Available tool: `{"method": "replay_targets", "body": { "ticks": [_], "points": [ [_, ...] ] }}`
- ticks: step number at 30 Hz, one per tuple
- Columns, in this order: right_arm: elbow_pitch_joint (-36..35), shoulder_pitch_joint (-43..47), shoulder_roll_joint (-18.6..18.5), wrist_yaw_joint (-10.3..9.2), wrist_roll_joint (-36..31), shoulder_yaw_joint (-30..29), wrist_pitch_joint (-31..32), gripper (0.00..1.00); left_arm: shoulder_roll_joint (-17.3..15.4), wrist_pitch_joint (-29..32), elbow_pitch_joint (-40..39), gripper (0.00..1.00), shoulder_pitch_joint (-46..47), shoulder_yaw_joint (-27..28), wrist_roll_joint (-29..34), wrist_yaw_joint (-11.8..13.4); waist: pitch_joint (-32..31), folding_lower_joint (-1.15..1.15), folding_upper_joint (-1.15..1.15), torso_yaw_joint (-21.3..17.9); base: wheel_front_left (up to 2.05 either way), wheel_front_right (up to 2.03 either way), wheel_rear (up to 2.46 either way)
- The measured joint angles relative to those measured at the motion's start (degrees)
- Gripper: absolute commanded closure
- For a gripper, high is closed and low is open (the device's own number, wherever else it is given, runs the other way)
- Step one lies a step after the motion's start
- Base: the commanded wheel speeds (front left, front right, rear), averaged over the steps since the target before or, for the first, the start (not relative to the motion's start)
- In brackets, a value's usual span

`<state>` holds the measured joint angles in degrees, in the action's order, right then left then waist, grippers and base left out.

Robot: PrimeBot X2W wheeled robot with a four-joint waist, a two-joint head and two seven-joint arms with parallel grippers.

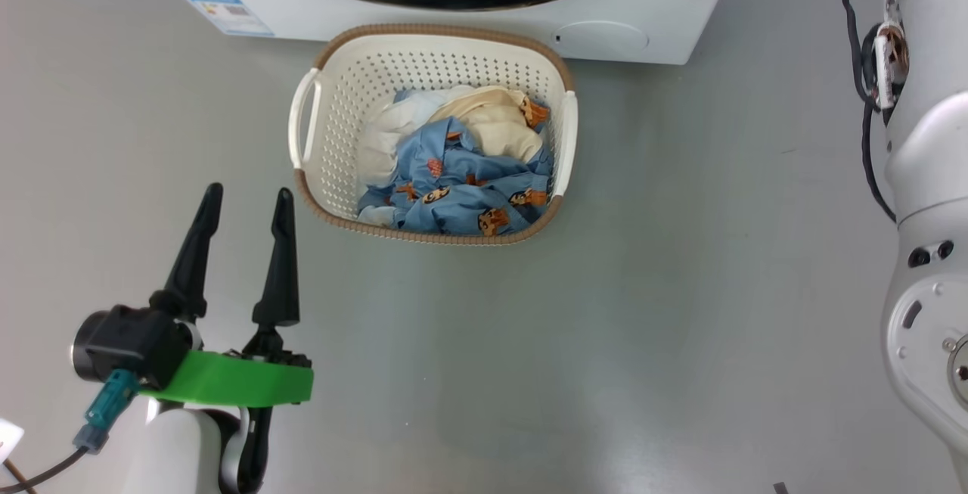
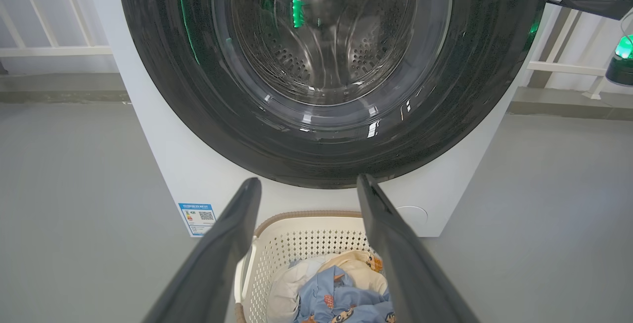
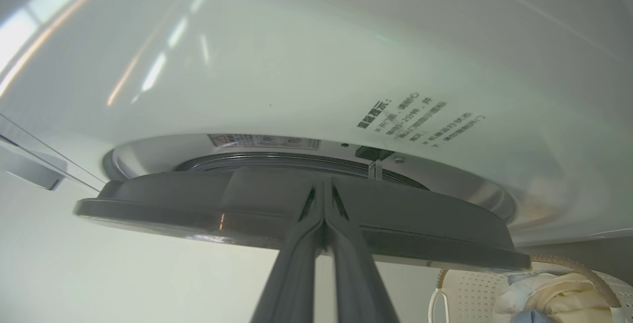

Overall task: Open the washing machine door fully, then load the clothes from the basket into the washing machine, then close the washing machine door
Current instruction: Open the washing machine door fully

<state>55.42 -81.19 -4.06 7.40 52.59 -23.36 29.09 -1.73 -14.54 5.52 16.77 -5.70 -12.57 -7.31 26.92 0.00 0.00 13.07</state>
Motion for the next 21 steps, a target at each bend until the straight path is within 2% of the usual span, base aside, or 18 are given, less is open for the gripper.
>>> {"method": "replay_targets", "body": {
  "ticks": [11, 21],
  "points": [
    [4.27, -4.04, -0.16, 0.00, -0.68, 0.57, -3.32, 1.00, 0.02, 0.00, -0.27, 0.00, 0.21, -1.22, -1.35, 0.00, 1.51, 0.00, 0.00, 2.11, 0.00, 0.00, 0.00],
    [6.50, -6.60, -0.43, 0.00, -4.00, -0.85, -5.53, 1.00, 0.05, 0.00, -0.55, 0.00, 0.21, -1.75, -2.48, 0.00, 2.37, 0.00, 0.00, 3.31, 0.00, 0.00, 0.00]
  ]
}}
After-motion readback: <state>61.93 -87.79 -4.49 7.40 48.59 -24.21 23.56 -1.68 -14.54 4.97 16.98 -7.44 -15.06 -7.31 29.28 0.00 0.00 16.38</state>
